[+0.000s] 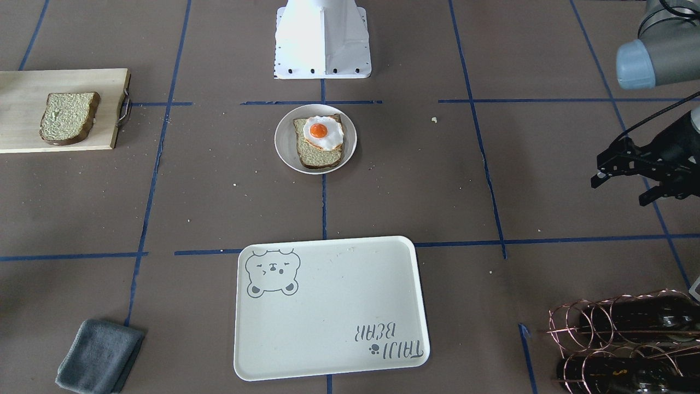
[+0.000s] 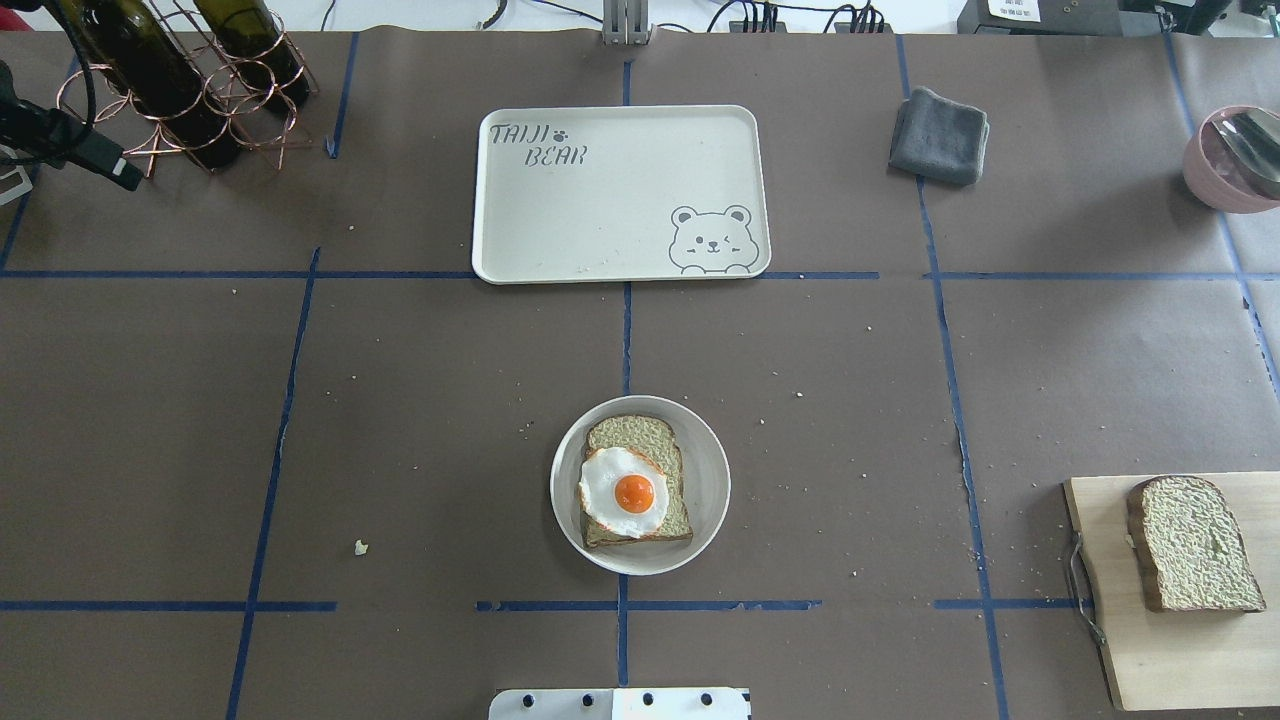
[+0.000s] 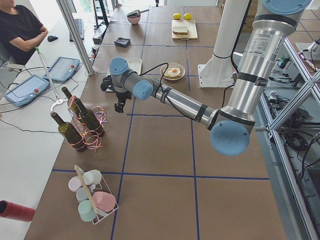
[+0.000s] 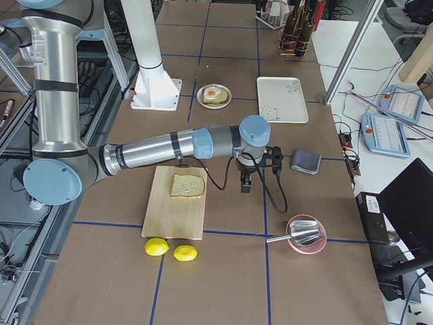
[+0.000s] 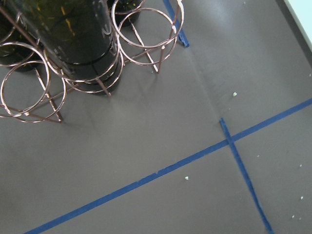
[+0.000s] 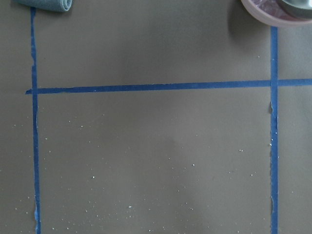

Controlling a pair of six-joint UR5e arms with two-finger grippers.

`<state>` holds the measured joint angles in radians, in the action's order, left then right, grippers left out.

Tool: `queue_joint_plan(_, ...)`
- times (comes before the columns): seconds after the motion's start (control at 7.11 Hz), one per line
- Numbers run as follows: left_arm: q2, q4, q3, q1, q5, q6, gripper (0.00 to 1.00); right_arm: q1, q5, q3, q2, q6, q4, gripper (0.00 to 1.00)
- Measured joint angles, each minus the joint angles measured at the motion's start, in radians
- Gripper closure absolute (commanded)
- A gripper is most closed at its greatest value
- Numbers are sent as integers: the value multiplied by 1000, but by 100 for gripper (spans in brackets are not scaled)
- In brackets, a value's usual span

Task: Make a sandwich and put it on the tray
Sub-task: 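Move the right gripper to the bread on the board while the left arm lowers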

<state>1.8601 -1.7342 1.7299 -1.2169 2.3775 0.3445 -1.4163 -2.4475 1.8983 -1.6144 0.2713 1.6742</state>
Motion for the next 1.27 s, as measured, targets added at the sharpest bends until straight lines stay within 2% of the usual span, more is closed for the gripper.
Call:
queue_joint_plan(0.14,5,-51,15,34,-17,118,0,25,16,31,-44,41,-44,0)
queue_joint_plan(0.28,7,-102,23,69,-36,218,0,51,29,45,-103,115,-160,0)
queue_joint_plan(0.56,10,-172,30,135,-68,360,0,141,75,48,-250,340,-484,0)
queue_joint_plan(0.84,16,-225,32,187,-98,462,0,258,147,48,-369,503,-692,0)
queue_joint_plan(1.27,32,-244,52,237,-114,551,0,483,286,-31,-453,744,-976,1)
